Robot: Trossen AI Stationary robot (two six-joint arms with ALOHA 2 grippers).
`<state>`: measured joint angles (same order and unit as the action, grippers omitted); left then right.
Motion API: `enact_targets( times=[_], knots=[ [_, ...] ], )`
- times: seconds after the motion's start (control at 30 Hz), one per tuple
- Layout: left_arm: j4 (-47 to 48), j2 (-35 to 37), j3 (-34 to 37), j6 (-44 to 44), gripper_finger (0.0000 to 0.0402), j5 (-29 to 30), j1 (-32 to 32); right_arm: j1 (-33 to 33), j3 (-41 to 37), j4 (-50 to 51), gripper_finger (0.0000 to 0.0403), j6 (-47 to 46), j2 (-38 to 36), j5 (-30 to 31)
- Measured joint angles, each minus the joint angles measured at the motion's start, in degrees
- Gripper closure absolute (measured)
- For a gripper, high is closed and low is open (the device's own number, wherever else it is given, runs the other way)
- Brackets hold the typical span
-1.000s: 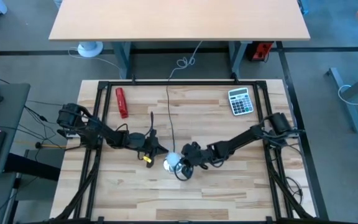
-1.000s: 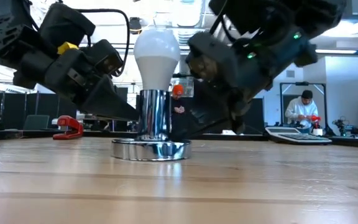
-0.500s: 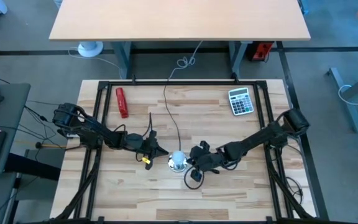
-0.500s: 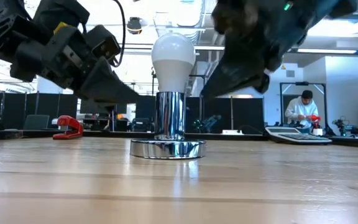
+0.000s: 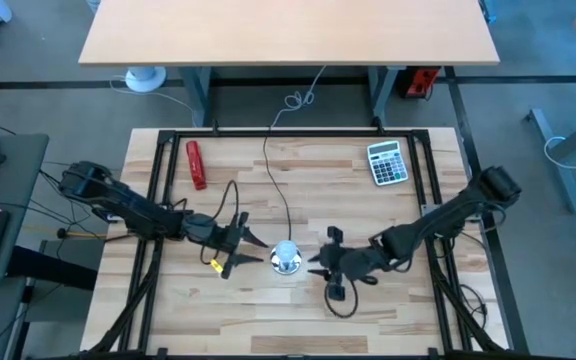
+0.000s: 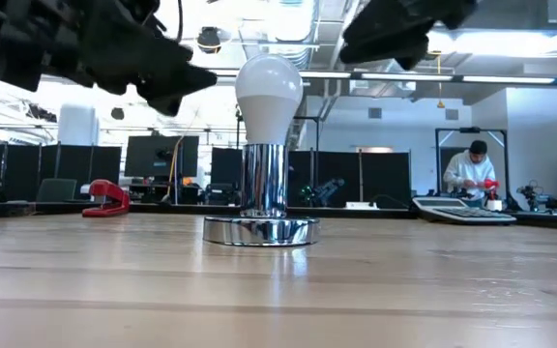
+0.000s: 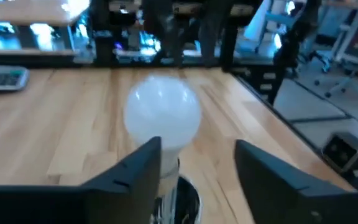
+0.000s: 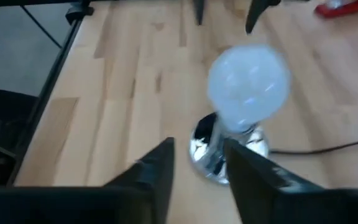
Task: Screw lightbulb
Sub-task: Remove the lightbulb from the silver lamp socket
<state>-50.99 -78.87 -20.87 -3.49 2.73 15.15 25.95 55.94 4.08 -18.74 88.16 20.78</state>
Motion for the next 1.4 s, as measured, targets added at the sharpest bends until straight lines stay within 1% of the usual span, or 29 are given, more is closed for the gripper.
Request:
enact_targets(
  times=[0.1,0.17,0.23,0.37,0.43,0.5,0.57,0.83,1.03,1.27,1.4],
  knots=[
    [0.2,-0.5,-0.9,-0.9,0.0160,2.0,0.2,-3.2,0.0,-0.2,0.0191,3.3,-0.9,-3.5],
    [0.8,-1.9,-2.1,-2.2,0.0140,2.9,0.2,-5.9,0.0,-0.2,0.0157,4.2,-0.8,-7.5],
    [0.8,-3.7,-3.6,-3.2,0.0127,3.1,0.2,-8.8,0.0,0.0,0.0136,5.4,-0.7,-12.3],
    [2.4,-6.4,-6.7,-3.3,0.0121,3.0,0.2,-13.3,0.0,-1.2,0.0125,9.5,-0.7,-18.9],
    [3.4,-6.7,-7.5,-3.2,0.0121,3.1,0.2,-14.9,0.0,-2.2,0.0125,11.7,-0.7,-22.5],
    [4.7,-6.7,-8.3,-3.3,0.0122,3.6,0.2,-16.5,0.0,-4.0,0.0125,13.6,-0.7,-27.5],
    [5.3,-6.7,-8.6,-3.3,0.0122,4.6,0.2,-17.6,0.0,-4.8,0.0126,15.1,-0.7,-30.0],
    [5.7,-6.7,-8.8,-3.1,0.0123,9.3,0.0,-19.4,0.0,-4.9,0.0127,20.6,-0.4,-31.1],
    [8.0,-6.7,-8.8,-3.2,0.0123,9.0,-0.8,-19.3,0.0,-11.7,0.0127,20.9,5.8,-31.4],
    [8.5,-6.7,-8.8,-2.8,0.0123,10.0,-1.2,-19.3,0.1,-12.4,0.0139,20.2,6.7,-31.4],
    [9.7,-6.6,-8.8,-2.4,0.0123,10.5,-2.0,-18.5,0.1,-12.2,0.0150,17.7,6.6,-30.8]
  ],
)
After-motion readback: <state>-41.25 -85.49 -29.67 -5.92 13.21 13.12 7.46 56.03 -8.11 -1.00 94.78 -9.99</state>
